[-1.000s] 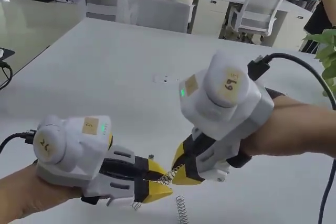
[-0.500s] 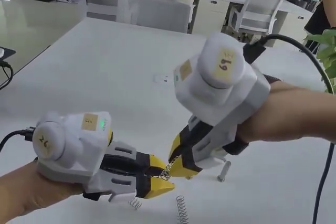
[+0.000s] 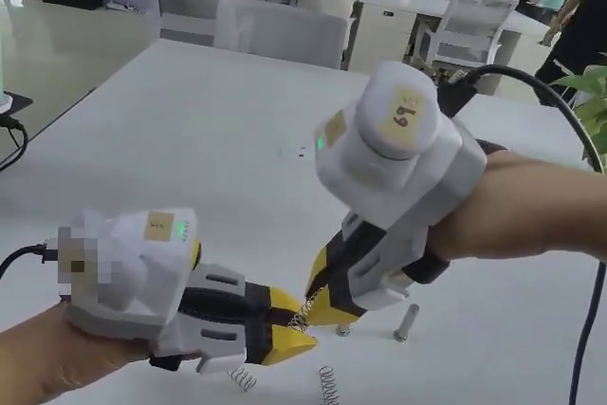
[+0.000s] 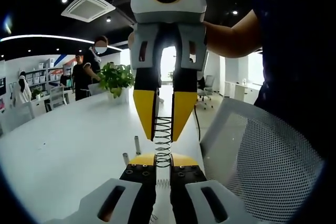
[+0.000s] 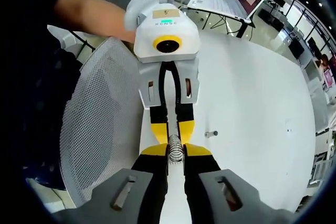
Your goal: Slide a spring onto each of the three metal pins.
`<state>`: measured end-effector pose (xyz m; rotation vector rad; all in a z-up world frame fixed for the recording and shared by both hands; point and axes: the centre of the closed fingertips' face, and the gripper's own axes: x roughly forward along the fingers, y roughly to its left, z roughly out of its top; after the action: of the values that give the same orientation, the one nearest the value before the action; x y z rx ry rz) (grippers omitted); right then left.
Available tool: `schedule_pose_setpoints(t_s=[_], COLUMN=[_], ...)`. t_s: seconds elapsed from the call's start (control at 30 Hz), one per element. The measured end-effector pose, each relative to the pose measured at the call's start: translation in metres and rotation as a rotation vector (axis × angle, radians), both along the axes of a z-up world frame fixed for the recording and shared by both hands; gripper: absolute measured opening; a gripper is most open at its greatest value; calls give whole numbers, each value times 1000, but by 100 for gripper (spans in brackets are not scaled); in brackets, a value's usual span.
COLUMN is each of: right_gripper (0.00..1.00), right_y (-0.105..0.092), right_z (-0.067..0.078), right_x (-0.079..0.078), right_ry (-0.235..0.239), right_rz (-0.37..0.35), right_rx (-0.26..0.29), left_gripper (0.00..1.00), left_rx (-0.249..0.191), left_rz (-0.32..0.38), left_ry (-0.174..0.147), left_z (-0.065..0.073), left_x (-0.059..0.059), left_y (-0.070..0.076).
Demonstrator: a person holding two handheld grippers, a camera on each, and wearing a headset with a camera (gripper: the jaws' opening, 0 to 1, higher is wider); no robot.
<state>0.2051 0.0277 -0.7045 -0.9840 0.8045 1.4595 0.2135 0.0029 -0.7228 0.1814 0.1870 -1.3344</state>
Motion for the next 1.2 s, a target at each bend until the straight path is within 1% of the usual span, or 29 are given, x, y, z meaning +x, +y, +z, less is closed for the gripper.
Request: schedule_pose_setpoints(t_s=[0.03,0.07,0.23,0.37,0.43,0.47,0.53,0.6,0.8,0.97,1.2], right_gripper=[8,8,8,8,8,8,8,9,9,9,8], right_y=[0,0,2,3,4,4,5,5,6,5,5], right_z=[0,0,0,0,0,-1,-3,-4,-7,-7,-8], right_x=[-1,-1,1,1,0,0,0,0,0,-1,0], right_ry=[6,7,17,30,41,39,42,42,49,57,54], right_rz=[0,0,-6,-9,-11,-11,-10,-6,-9,-14,-11], right_rx=[-1,-1,10,20,23,24,22,16,18,19,12], left_gripper=[1,1,0,0,0,0,0,0,1,1,1], left_rx=[-1,0,-12,-13,-19,-18,-30,-24,-33,-24,-21], left_rz=[-2,-3,1,0,-2,1,-1,-1,-1,-6,-6], left_ry=[7,6,24,23,30,25,27,22,21,18,20], left_z=[0,0,1,1,2,2,4,4,7,7,5], left_x=[0,-1,0,0,0,1,0,0,0,0,1], left_y=[0,0,1,1,1,2,1,1,2,1,0])
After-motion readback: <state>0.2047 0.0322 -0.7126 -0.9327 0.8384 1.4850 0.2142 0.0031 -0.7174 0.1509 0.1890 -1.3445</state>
